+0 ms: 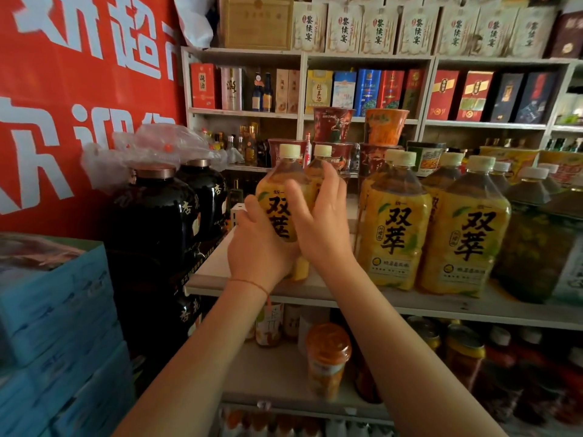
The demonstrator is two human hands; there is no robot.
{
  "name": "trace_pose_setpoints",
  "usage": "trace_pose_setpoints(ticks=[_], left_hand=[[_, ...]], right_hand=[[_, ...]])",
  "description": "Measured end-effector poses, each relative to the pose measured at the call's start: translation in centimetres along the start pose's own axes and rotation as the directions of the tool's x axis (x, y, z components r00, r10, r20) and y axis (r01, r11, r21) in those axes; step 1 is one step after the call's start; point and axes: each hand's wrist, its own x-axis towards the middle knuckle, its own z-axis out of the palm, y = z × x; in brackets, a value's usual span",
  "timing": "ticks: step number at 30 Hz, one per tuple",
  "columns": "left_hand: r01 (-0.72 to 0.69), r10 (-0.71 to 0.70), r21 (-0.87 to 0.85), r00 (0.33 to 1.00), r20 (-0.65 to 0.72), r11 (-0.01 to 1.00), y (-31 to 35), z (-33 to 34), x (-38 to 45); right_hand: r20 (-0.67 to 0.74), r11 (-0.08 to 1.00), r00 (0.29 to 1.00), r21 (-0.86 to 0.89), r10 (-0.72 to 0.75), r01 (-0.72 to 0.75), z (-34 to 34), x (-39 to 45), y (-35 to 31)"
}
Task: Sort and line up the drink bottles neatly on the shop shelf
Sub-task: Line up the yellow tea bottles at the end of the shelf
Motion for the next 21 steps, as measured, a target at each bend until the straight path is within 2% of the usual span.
trace_pose_setpoints(ticks=[3,6,9,13,21], left_hand=[[-0.147,0.147,0.001,0.988,0.04,0.989,0.8,1.4,-0.1],[-0.234,0.235,-0.02,0.967,0.094,0.972,1.4,2.5,-0.2],[-0.203,0.212,-0.114,0.974,0.077,0.973,1.3,3.1,0.1],[-0.149,0.156,-0.15,0.987,0.034,0.977,1.9,3.8,-0.1],[-0.18,0.181,-0.036,0.983,0.016,0.983,2.4,4.6,-0.7]], right_hand=[[-0.083,0.98,0.989,-0.167,-0.12,0.105,0.1,-0.5,0.3],[-0.171,0.952,0.973,-0.29,-0.154,0.1,-0.6,-0.5,1.6],[-0.125,0.926,0.977,-0.357,-0.174,0.12,-1.1,-0.6,2.3],[-0.128,0.907,0.974,-0.405,-0.185,0.119,-0.9,-0.6,2.6],[-0.097,0.893,0.968,-0.417,-0.232,0.172,-1.6,-1.2,2.8]])
